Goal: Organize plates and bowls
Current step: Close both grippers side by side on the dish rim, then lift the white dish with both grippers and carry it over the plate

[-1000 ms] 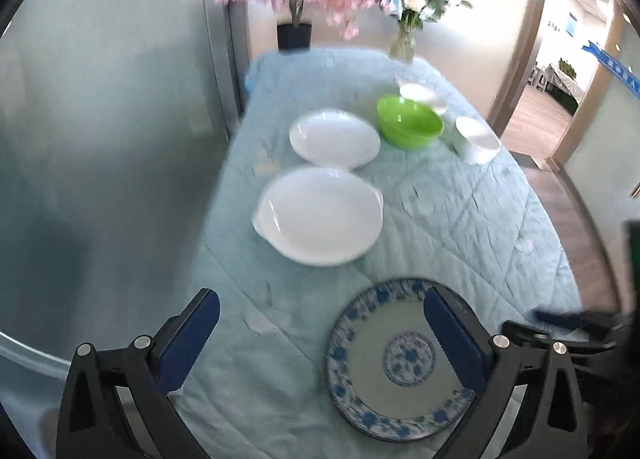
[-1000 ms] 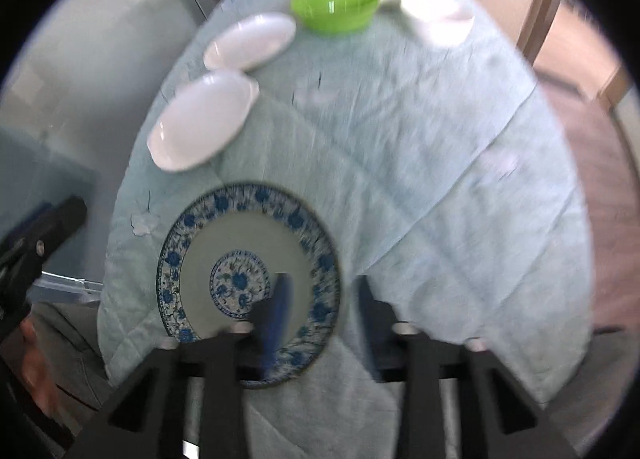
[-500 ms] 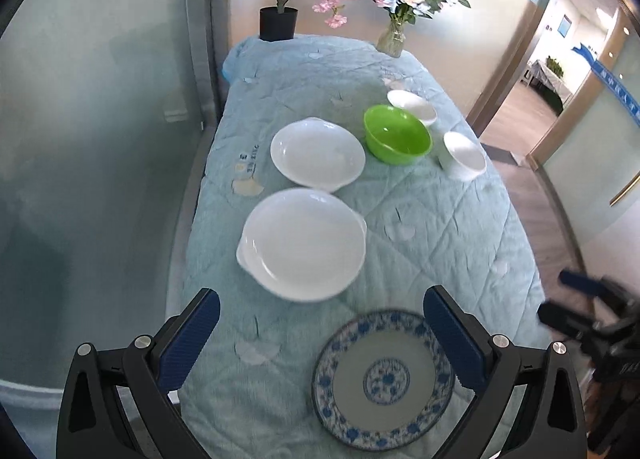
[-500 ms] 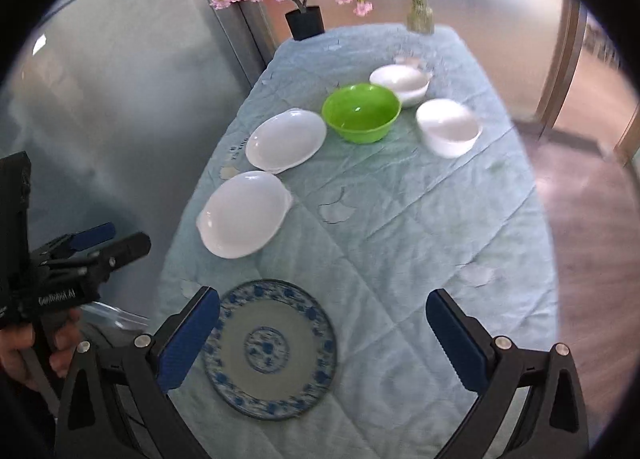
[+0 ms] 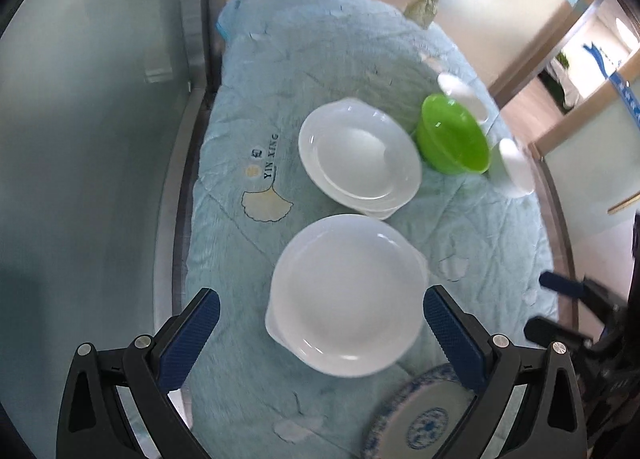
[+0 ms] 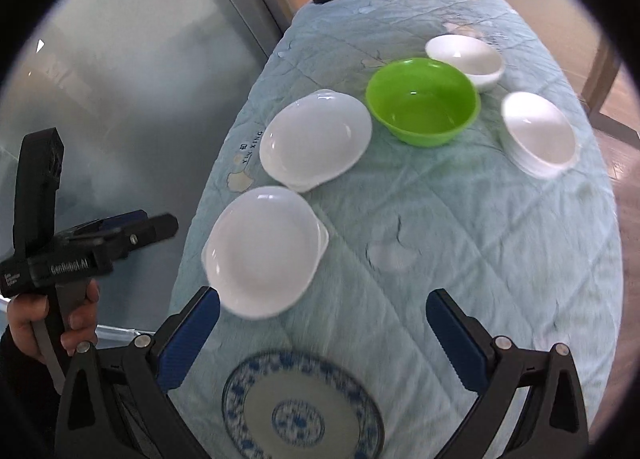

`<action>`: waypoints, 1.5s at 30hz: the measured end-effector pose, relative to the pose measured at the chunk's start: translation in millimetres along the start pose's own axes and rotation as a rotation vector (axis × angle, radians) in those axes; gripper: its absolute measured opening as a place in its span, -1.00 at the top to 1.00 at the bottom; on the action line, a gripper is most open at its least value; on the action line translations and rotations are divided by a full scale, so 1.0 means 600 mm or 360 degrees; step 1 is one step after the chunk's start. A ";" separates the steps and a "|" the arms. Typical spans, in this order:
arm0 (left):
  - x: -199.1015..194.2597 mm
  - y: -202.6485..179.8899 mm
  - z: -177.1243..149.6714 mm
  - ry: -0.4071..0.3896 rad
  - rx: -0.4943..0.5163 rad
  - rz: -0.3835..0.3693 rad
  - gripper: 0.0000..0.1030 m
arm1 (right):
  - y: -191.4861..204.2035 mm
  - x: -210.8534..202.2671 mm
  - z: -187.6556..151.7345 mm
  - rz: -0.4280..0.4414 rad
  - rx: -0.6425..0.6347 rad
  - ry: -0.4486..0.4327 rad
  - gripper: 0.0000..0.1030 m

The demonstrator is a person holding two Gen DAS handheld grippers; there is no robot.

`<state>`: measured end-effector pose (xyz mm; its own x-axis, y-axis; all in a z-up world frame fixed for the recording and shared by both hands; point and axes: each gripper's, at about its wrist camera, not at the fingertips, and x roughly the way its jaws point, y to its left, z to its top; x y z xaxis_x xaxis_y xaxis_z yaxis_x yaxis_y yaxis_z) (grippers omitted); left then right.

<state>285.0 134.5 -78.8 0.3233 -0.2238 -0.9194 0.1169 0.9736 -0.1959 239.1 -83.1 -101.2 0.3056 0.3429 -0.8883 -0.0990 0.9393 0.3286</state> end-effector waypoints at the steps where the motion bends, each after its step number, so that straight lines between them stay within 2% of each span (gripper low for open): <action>1: 0.016 0.004 0.003 0.0022 0.0001 0.0008 -0.97 | -0.002 0.016 0.009 0.0010 0.0005 0.0022 -0.99; 4: 0.063 0.017 0.010 0.0101 -0.0002 -0.0009 -0.91 | -0.008 0.059 0.027 0.0020 0.0034 0.0090 -0.98; 8: 0.117 0.033 0.018 0.0191 -0.0002 -0.0071 -0.74 | -0.009 0.106 0.031 0.0063 0.0075 0.0161 -0.79; 9: 0.130 0.036 0.019 0.0225 -0.0012 -0.0101 -0.61 | -0.008 0.116 0.028 0.0080 0.0087 0.0168 -0.74; 10: 0.143 0.040 0.019 0.0264 -0.0029 -0.0134 -0.46 | -0.006 0.122 0.027 0.0104 0.0097 0.0174 -0.60; 11: 0.153 0.044 0.018 0.0292 -0.0040 -0.0162 -0.41 | -0.005 0.129 0.026 0.0121 0.0101 0.0185 -0.48; 14: 0.169 0.049 0.014 0.0319 -0.0045 -0.0189 -0.36 | 0.002 0.146 0.025 0.0099 0.0091 0.0206 -0.38; 16: 0.175 0.050 0.011 0.0346 -0.0045 -0.0213 -0.07 | 0.003 0.158 0.027 0.0109 0.0107 0.0226 -0.30; 18: 0.185 0.055 0.010 0.0398 -0.0068 -0.0231 0.07 | 0.002 0.169 0.029 0.0107 0.0126 0.0251 -0.16; 20: 0.185 0.055 0.011 0.0396 -0.0076 -0.0238 0.11 | 0.002 0.183 0.028 0.0089 0.0134 0.0283 0.20; 22: 0.185 0.056 0.012 0.0402 -0.0071 -0.0220 0.23 | 0.003 0.197 0.029 0.0039 0.0130 0.0309 0.43; 23: 0.185 0.055 0.013 0.0408 -0.0060 -0.0202 0.29 | 0.002 0.203 0.030 0.0013 0.0134 0.0315 0.47; 25: 0.182 0.059 0.015 0.0417 -0.0038 -0.0164 0.59 | 0.000 0.209 0.034 0.0012 0.0167 0.0312 0.49; 26: 0.183 0.062 0.015 0.0422 -0.0039 -0.0151 0.66 | -0.001 0.212 0.037 0.0008 0.0181 0.0315 0.50; 29: 0.182 0.075 0.014 0.0424 -0.0067 -0.0185 0.71 | -0.007 0.222 0.044 -0.0020 0.0212 0.0300 0.67; 35: 0.175 0.062 0.012 0.0398 -0.0011 -0.0128 0.72 | -0.012 0.216 0.041 -0.0057 0.0231 0.0277 0.70; 37: 0.166 0.052 0.008 0.0388 0.0019 -0.0077 0.84 | -0.004 0.219 0.041 -0.0086 0.0212 0.0286 0.70; 40: 0.148 0.033 0.002 0.0354 0.0070 -0.0030 0.89 | -0.001 0.210 0.043 -0.0110 0.0217 0.0284 0.72; 45: 0.098 0.006 -0.008 0.0286 0.0072 -0.0013 0.91 | 0.022 0.153 0.059 -0.0132 0.0197 0.0204 0.75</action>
<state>300.0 125.1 -134.9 0.1498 -0.2164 -0.9647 0.1626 0.9679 -0.1918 299.2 -39.9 -166.8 0.1838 0.2705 -0.9450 0.0411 0.9584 0.2824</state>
